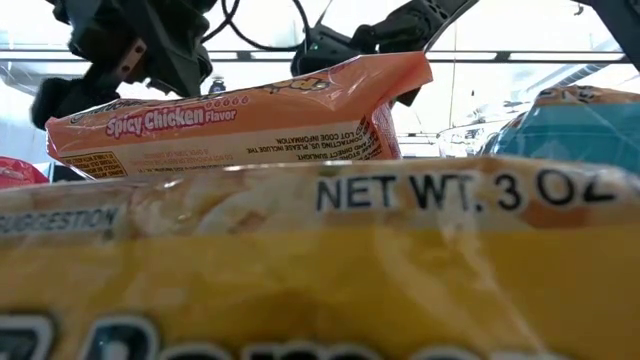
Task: Sort Maruchan noodles
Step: Put the orange noodle pack into the top transparent bin
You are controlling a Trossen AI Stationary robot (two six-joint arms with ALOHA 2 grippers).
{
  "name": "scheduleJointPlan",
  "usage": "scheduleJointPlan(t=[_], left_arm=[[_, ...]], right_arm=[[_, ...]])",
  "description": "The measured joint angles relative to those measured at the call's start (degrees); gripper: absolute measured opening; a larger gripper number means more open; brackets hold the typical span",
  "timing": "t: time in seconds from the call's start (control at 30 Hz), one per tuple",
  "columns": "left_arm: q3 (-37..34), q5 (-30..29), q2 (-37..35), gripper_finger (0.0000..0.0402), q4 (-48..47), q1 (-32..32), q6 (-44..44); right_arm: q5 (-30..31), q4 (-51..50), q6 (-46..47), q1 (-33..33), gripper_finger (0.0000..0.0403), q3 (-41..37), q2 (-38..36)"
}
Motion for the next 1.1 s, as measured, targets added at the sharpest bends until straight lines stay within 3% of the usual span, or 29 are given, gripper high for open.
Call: scheduleJointPlan(t=[0.27, 0.47, 0.73, 1.1], left_arm=[[-0.1, -4.3, 0.0, 0.0270, 0.1, -1.4, -5.0], [-0.1, -4.0, 2.0, 0.0270, 0.1, -1.5, -6.4], [-0.1, -3.2, 7.9, 0.0270, 4.9, -1.7, -8.7], [-0.1, -9.7, 9.7, 0.0270, 4.8, -1.9, -15.5]], right_arm=[[1.9, 0.0, -2.5, 0.0, 0.0139, 0.1, 1.4], [8.7, -0.2, -4.0, -0.4, 0.0139, 0.0, 1.2], [10.9, -0.8, -5.0, -0.6, 0.0139, 0.0, 1.2], [14.4, -4.4, -7.4, -0.7, 0.0138, 0.0, 1.3]])
